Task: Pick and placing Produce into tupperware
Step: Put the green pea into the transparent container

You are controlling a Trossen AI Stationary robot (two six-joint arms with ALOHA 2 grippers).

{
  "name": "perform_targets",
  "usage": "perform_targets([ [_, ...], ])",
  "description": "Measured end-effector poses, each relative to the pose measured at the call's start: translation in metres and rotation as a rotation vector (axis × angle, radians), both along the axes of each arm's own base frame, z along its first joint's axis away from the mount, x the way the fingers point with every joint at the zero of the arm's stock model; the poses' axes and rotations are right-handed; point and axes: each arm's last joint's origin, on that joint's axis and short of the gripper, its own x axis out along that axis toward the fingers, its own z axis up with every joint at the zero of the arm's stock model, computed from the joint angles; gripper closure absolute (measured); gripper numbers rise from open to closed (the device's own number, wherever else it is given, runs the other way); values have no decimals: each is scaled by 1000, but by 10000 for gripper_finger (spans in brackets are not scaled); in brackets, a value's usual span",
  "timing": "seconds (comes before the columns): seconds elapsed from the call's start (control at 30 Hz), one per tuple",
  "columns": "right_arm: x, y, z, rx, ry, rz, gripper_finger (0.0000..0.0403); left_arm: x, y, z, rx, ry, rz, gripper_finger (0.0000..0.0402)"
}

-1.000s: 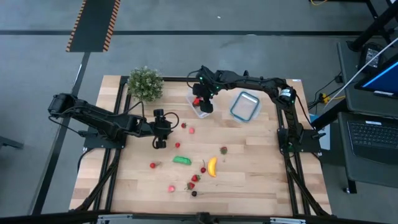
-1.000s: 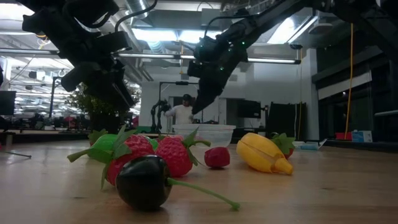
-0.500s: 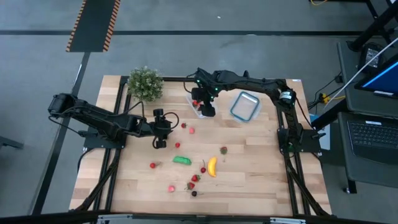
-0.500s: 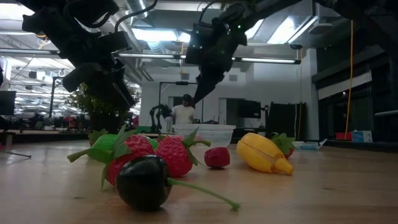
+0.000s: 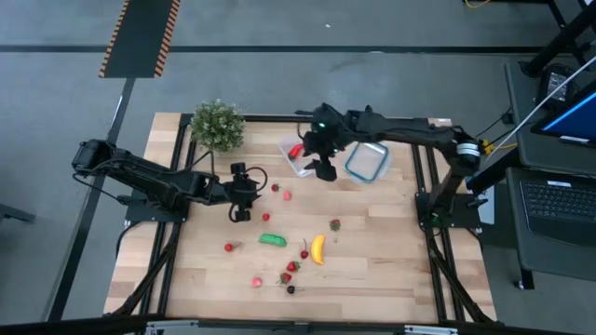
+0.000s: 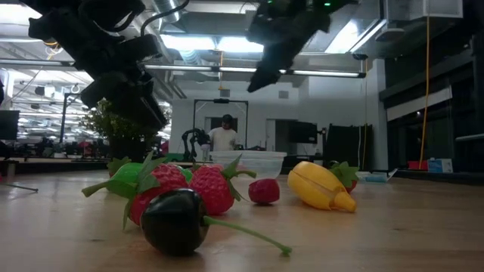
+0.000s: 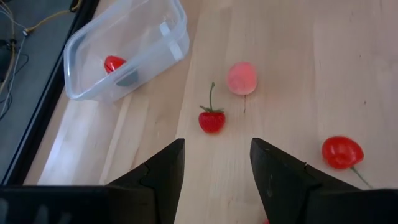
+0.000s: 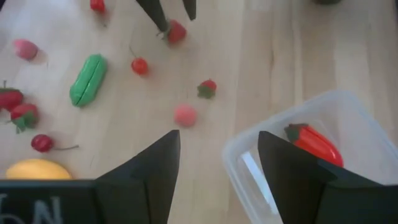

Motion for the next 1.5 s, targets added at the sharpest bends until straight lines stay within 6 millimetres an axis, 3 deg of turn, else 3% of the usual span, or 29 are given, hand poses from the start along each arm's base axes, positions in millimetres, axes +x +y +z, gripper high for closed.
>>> perform_targets([
  [0.27,-57,38,-14,-76,-109,-108,185,5,-1,4,-39,-71,-8,225],
  [0.47,-97,69,-25,-68,-364,-82,185,5,2,5,-83,-102,42,225],
  [0.7,-136,86,-40,-84,-455,-157,185,7,1,5,-115,-99,-22,225],
  [1.07,-173,102,-75,-39,-516,-184,185,12,-2,11,-168,-176,-82,225],
  [1.33,-190,104,-95,-37,-541,-201,185,12,-2,11,-200,-189,-65,225],
  [1.5,-191,103,-96,32,-563,-258,185,13,-5,12,-239,-190,-126,225],
])
